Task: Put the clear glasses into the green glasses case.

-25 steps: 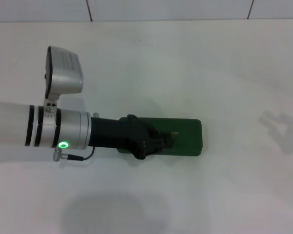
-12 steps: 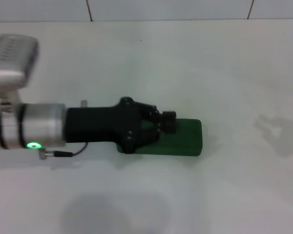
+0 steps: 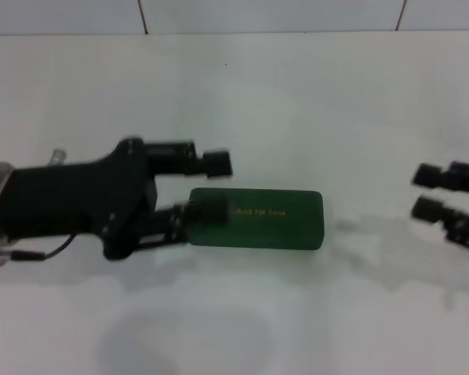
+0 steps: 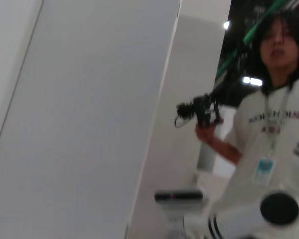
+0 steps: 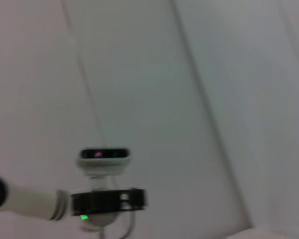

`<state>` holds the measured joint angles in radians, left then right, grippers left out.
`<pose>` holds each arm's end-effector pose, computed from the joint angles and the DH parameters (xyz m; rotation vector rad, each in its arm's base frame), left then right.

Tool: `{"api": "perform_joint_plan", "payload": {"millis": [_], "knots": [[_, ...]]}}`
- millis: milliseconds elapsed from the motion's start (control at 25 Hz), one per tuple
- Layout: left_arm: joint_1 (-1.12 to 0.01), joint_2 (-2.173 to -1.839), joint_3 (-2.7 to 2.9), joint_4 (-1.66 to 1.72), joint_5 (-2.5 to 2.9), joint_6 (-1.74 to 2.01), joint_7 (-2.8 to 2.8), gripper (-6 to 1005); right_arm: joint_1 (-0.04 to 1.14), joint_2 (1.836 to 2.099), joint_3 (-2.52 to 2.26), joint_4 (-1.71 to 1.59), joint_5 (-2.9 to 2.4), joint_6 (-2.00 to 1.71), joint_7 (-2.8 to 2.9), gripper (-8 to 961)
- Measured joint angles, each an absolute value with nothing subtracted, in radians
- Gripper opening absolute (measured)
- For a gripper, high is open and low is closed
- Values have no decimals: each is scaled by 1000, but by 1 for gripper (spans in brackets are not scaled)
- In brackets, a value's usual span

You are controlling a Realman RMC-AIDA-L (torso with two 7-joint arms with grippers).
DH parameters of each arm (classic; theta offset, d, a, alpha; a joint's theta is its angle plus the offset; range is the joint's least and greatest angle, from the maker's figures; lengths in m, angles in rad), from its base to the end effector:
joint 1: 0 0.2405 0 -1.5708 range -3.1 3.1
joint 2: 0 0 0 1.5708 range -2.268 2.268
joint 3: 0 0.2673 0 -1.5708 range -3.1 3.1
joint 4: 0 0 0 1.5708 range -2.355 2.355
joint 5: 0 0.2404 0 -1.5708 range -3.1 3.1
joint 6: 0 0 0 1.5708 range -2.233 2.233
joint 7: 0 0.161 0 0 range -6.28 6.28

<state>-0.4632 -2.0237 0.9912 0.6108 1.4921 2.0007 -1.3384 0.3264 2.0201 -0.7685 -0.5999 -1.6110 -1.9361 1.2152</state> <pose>-0.2231 0.3025 0.0081 2.7004 0.2994 1.3407 0.2893 0.2841 0.0269 -2.6316 0.4176 1.2676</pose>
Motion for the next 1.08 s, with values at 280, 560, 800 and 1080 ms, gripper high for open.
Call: {"api": "perform_joint_plan", "payload": {"millis": [280,560,800,1080], "knots": [[-432,-1999,988,608,1569,1999,-1318,489,390,2028,-901,-589,-1594,-1934,1213,413],[-419,-1994,988,608,1590,1997,-1323,666,432,2028,-944,-569,-1578,-1935,1213,714],[-414,-1990,989,611,1592,1998,-1324,666,444,2028,-947,-541,-1565,-1937,1217,823],[-409,-1990,992,611,1594,2000,-1317,666,471,2028,-973,-495,-1542,-1936,1210,823]]}}
